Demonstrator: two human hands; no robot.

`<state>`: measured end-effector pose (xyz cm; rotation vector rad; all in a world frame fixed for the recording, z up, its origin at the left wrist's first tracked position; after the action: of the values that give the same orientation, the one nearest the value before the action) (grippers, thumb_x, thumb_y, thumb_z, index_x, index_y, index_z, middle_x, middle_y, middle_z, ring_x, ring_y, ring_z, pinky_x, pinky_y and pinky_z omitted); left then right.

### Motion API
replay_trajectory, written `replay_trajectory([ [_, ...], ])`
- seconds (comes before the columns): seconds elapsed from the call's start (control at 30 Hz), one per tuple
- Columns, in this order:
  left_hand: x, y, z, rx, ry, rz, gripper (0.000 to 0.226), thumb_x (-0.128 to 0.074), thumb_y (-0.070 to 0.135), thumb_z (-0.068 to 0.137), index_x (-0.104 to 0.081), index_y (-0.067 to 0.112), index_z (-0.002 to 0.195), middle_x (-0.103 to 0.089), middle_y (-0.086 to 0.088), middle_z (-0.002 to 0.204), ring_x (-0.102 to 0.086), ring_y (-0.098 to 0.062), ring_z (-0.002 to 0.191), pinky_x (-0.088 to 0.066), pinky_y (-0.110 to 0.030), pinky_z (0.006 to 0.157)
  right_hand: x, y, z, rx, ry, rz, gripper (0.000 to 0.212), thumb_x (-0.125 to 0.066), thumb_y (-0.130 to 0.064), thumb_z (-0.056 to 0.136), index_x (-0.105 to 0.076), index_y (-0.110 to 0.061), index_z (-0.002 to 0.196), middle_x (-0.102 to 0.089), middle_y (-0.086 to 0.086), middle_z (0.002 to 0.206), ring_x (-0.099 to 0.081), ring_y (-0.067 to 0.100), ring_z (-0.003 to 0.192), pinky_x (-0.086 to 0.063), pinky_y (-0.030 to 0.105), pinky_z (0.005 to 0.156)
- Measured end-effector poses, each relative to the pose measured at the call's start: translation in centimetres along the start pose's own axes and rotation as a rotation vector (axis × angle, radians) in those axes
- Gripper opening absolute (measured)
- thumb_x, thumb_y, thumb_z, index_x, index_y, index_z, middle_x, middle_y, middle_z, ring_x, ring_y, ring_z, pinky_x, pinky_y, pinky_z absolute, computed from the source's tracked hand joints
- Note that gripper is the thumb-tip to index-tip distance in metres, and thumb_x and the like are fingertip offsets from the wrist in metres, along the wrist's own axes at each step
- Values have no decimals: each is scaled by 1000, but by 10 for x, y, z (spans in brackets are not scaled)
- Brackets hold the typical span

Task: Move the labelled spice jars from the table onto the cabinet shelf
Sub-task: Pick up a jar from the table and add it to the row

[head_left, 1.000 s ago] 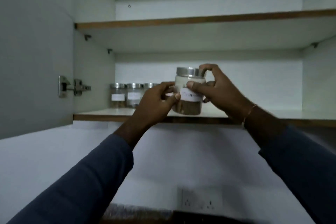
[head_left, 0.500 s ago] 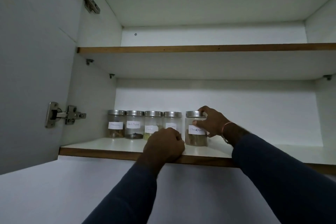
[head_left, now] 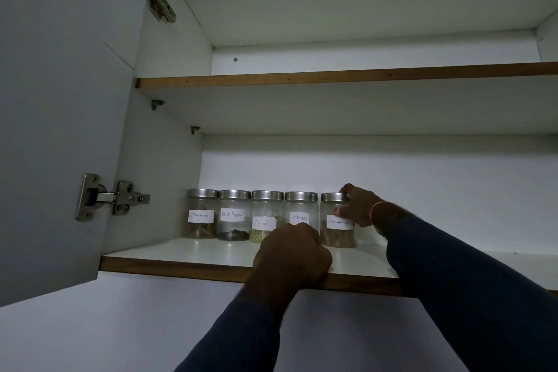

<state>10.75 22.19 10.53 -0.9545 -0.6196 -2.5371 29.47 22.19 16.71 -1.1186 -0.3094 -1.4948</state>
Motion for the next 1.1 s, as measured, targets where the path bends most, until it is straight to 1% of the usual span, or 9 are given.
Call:
replay_trajectory([
  [0.33,0,1,-2,-3,21,-14,35,-49,32,82,-72,21,106,-72,-3,100,-65,-23,94,-54,-33,84,-2,-1,4,50,25,-63,50,-68,-33,86,-48,-13,127,-60,10,124,-59,28,108,-51,39,93],
  [0.43,3,2,-3,-11,52,-8,32,-49,32,84,-73,19,100,-72,-3,94,-65,-22,88,-53,-31,79,-7,4,5,19,-2,-26,71,-66,-33,88,-30,-13,146,-51,12,140,-53,31,122,-45,38,102],
  [0.53,12,1,-6,4,136,-32,28,-50,33,85,-67,14,74,-64,1,68,-63,-18,71,-50,-28,66,-4,6,-2,-29,17,18,88,-66,-33,89,-10,-9,152,-44,15,147,-50,34,127,-42,34,100],
  [0.63,19,3,-9,13,199,-57,32,-48,35,83,-60,14,62,-58,1,60,-58,-15,61,-49,-27,58,14,2,-25,-41,150,-173,77,-64,-39,88,-23,-13,147,-46,18,139,-50,36,123,-45,42,100],
  [0.73,27,7,-16,18,228,-30,32,-46,36,82,-57,16,60,-58,-2,64,-58,-19,62,-47,-28,57,19,-19,-72,67,159,-347,48,-55,-43,92,-49,-16,131,-52,12,131,-52,32,119,-44,45,99],
  [0.83,31,14,-28,8,236,32,34,-43,36,84,-62,15,67,-63,-5,67,-62,-26,66,-48,-30,60,18,-29,-140,136,90,-240,33,-48,-41,94,-64,-18,111,-64,6,120,-57,28,112,-44,42,97],
  [0.93,39,28,-56,-85,382,45,32,-42,34,88,-66,16,76,-68,-5,73,-65,-28,76,-45,-32,61,30,-23,-227,285,180,-139,33,-50,-44,93,-69,-18,101,-69,3,103,-59,22,106,-43,40,95],
  [1.03,21,56,-127,-317,536,-198,21,-54,24,92,-67,13,104,-68,-4,101,-58,-24,105,-46,-34,84,35,13,-327,309,208,36,26,-58,-40,93,-69,-21,107,-66,-13,108,-50,-4,114,-35,20,103],
  [1.1,-17,76,-195,-379,462,-373,22,-59,20,91,-65,9,109,-65,-6,107,-56,-21,106,-44,-32,91,19,54,-393,181,136,219,19,-62,-36,90,-71,-25,103,-65,-23,105,-51,-20,103,-34,2,92],
])
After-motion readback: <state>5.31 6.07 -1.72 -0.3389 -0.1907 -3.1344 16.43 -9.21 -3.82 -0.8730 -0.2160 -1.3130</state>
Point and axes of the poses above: each hand's wrist, its own z-axis towards the middle knuckle, its own x-axis out of the back of the hand, y = z × x, the point moved 9 cm from there along z, towards the middle knuckle
